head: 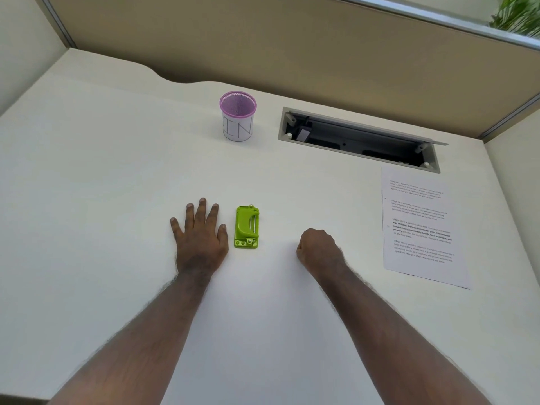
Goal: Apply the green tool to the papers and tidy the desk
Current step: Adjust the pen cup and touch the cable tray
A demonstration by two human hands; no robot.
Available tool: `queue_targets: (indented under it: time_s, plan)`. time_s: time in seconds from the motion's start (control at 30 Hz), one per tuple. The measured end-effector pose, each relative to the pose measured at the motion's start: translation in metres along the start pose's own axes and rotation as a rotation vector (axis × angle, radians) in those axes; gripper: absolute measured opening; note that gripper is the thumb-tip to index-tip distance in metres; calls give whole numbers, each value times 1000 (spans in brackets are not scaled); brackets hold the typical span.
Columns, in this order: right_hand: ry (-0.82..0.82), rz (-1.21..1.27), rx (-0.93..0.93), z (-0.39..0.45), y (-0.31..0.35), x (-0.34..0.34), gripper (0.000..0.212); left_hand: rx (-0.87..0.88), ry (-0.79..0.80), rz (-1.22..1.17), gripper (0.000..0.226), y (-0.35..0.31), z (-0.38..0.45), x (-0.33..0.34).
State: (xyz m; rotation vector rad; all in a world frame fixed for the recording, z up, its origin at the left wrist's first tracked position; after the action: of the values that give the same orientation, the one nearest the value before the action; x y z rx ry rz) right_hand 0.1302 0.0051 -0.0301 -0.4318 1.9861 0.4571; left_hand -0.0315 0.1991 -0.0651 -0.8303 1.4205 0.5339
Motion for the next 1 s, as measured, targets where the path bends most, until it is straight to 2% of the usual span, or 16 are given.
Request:
queue_targets:
  time_s: [0.23, 0.37, 0.47, 0.63, 0.7, 0.9, 1.0]
  plan:
    - [58, -107, -34, 2, 13, 6, 32, -2, 2, -6, 60, 0, 0, -1]
    - [57, -27, -3, 1, 10, 6, 24, -2, 0, -4, 60, 0, 0, -2]
    - [22, 200, 58, 3, -14, 0, 15, 0, -7, -13, 58, 0, -1, -2]
    - [-21, 862, 104, -11, -73, -8, 27, -3, -4, -6, 54, 1, 1, 2]
    - [-24, 992, 71, -18, -84, -9, 29, -2, -10, -2, 54, 1, 0, 3]
    - [-28, 1050, 67, -21, -89, -6, 22, -2, -28, 1, 54, 1, 0, 4]
    - [-36, 856, 70, -17, -77, 0, 18, -4, -30, -2, 54, 2, 1, 4]
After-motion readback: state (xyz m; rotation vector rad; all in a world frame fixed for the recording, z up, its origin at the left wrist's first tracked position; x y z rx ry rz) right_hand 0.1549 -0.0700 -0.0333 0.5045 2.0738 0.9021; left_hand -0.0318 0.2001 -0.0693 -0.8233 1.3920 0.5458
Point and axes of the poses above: each hand's wrist, its own z-axis towards the middle knuckle, its own x-axis out of the palm, y = z × x, the point moved 6 cm from there along z, towards the middle knuckle, and after that the axes turned 4 degrees about z, right-handed, at the moved point
